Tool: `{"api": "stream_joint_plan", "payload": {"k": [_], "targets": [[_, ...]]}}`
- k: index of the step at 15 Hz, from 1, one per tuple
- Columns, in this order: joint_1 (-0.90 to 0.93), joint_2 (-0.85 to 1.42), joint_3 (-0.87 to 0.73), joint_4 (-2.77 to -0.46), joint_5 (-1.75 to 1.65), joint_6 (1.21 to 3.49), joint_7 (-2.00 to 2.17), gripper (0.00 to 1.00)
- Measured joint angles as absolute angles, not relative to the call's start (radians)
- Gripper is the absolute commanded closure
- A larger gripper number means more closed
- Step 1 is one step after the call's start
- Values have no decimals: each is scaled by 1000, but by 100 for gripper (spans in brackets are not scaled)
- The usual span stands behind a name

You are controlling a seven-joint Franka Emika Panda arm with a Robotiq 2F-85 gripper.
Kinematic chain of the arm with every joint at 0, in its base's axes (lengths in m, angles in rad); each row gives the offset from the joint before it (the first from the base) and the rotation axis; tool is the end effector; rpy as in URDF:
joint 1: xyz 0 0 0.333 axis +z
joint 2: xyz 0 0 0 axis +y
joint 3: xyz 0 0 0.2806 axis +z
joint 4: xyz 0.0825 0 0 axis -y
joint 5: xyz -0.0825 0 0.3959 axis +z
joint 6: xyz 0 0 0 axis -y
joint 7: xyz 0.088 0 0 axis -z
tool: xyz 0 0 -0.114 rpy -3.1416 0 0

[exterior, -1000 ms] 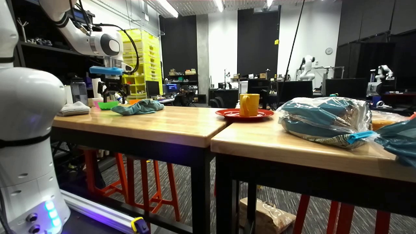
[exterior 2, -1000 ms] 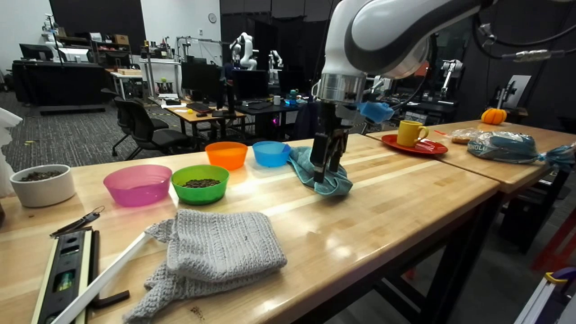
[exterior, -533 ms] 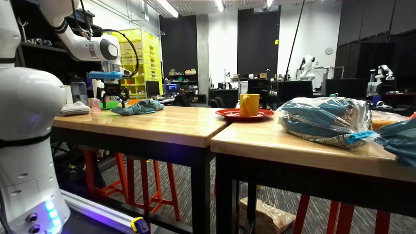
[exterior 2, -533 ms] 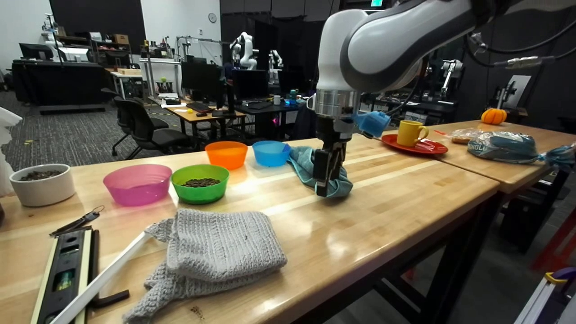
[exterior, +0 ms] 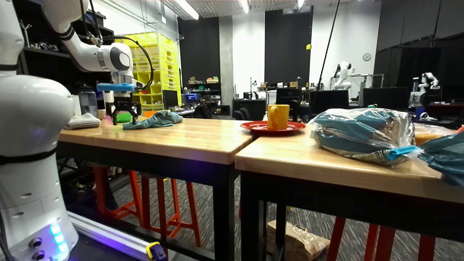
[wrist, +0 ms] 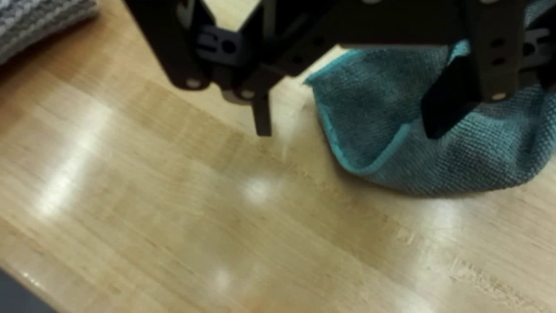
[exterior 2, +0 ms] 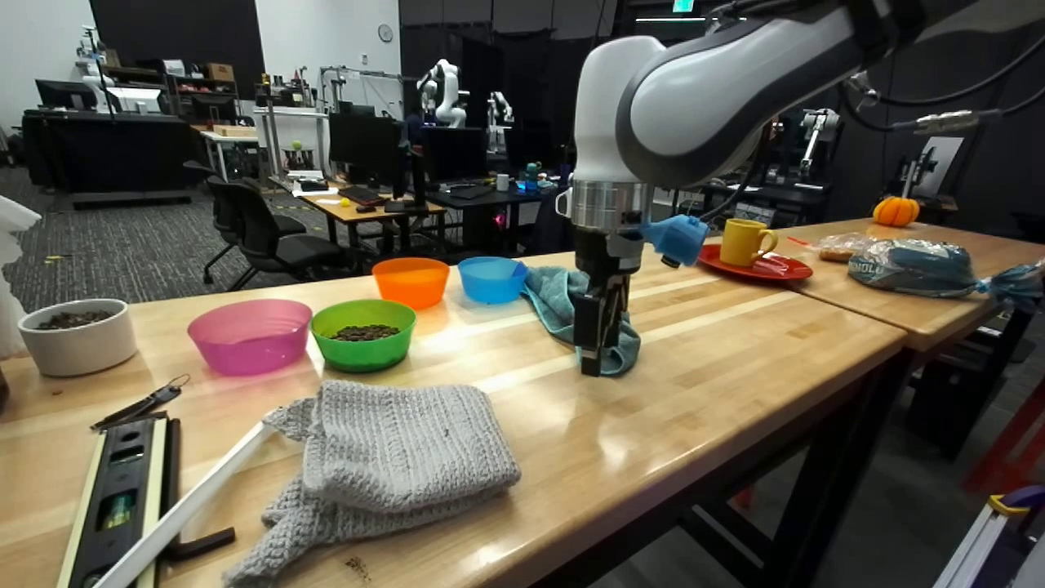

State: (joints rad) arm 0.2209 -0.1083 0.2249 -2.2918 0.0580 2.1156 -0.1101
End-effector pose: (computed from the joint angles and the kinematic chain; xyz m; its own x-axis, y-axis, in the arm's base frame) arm 0.4529 0.2192 0.3396 0.8643 0.4984 -0.0675 0.4974 -0.8669 -0.0309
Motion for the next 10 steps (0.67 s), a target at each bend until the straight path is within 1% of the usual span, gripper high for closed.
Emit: {"api": "stream_joint_plan", "payload": {"k": [4,7,10], "targets": [[221,-108,225,-2296,58,2116,-110,78],[220,-109,225,-2296,57,2116,-110,99],[220,-112,224,-2295,57,2116,-110,100]]}}
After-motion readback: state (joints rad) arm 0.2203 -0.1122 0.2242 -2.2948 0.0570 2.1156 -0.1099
